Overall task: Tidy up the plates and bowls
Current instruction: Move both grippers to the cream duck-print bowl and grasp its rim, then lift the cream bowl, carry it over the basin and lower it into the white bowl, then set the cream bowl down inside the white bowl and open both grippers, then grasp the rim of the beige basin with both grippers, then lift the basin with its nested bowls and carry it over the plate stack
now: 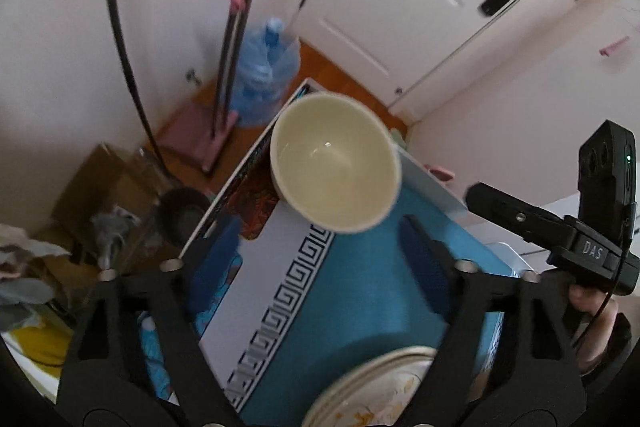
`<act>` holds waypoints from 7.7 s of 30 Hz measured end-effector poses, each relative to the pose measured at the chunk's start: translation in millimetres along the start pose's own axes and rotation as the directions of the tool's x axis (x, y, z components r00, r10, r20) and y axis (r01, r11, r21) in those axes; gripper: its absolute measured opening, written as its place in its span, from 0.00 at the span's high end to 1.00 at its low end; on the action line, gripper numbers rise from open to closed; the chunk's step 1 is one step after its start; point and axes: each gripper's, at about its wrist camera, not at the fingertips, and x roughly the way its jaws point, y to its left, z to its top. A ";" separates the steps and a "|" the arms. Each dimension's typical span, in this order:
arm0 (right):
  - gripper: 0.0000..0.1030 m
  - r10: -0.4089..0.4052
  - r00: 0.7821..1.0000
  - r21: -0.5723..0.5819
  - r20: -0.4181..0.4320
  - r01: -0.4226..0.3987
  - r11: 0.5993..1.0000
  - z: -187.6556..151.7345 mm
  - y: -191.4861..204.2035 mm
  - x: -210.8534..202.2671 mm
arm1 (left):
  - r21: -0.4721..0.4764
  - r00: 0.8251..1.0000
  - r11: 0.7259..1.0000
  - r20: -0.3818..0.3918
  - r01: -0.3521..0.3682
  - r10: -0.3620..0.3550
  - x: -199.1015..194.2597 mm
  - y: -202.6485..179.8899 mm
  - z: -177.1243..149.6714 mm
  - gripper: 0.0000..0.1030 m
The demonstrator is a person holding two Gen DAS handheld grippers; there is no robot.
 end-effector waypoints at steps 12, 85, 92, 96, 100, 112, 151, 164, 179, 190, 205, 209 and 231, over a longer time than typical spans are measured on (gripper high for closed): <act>0.51 0.030 0.992 0.041 -0.123 -0.025 0.999 17.7 -8.8 83.5 | -0.040 0.997 0.999 -0.080 0.001 -0.004 72.6 25.3 26.5 0.69; 0.82 -0.316 0.948 0.135 0.027 0.310 0.941 -356.9 -174.4 -226.7 | 0.597 0.973 0.797 -0.118 -0.090 0.198 17.9 -322.4 -371.5 0.78; 0.82 -0.319 0.947 0.126 0.030 0.313 0.941 -354.1 -177.6 -228.0 | 0.632 0.966 0.763 -0.087 -0.135 0.242 20.9 -329.5 -373.1 0.78; 0.82 -0.341 0.940 0.119 0.026 0.336 0.934 -353.9 -179.3 -228.6 | 0.645 0.966 0.749 -0.066 -0.151 0.252 21.0 -331.8 -375.1 0.78; 0.82 -0.334 0.942 0.112 0.027 0.329 0.938 -353.3 -180.8 -229.4 | 0.638 0.966 0.755 -0.066 -0.153 0.251 23.6 -330.8 -372.8 0.78; 0.82 -0.288 0.957 0.136 0.034 0.281 0.950 -353.0 -187.6 -234.8 | 0.617 0.972 0.776 -0.077 -0.129 0.223 16.4 -329.2 -366.4 0.78; 0.14 -0.475 0.877 0.221 -0.074 0.479 0.849 -378.6 -186.2 -259.8 | 0.785 0.952 0.616 -0.231 0.061 0.199 13.5 -267.2 -336.6 0.17; 0.63 -0.366 0.907 0.068 -0.206 0.387 0.920 -366.8 -202.0 -200.6 | 0.775 0.907 0.615 -0.353 0.146 0.230 63.7 -282.6 -347.1 0.49; 0.87 -0.316 0.942 0.081 -0.113 0.326 0.942 -373.3 -204.2 -189.2 | 0.822 0.929 0.550 -0.307 0.149 0.207 82.1 -295.8 -363.8 0.89; 0.87 -0.355 0.934 0.065 -0.038 0.357 0.932 -359.1 -195.7 -207.5 | 0.824 0.957 0.559 -0.230 0.096 0.174 62.7 -304.2 -343.3 0.89; 0.87 -0.311 0.946 -0.108 0.092 0.320 0.941 -285.2 -104.7 -226.4 | 0.741 0.988 0.669 -0.056 -0.055 0.144 -35.2 -266.6 -271.2 0.89; 0.87 -0.293 0.951 -0.168 0.096 0.305 0.937 -270.7 -66.5 -210.5 | 0.720 0.987 0.687 -0.022 -0.095 0.160 -55.6 -234.1 -252.7 0.89; 0.87 -0.345 0.938 0.035 -0.042 0.347 0.937 -286.2 26.6 -69.4 | 0.786 0.967 0.617 -0.187 0.042 0.172 -23.8 -77.4 -220.6 0.89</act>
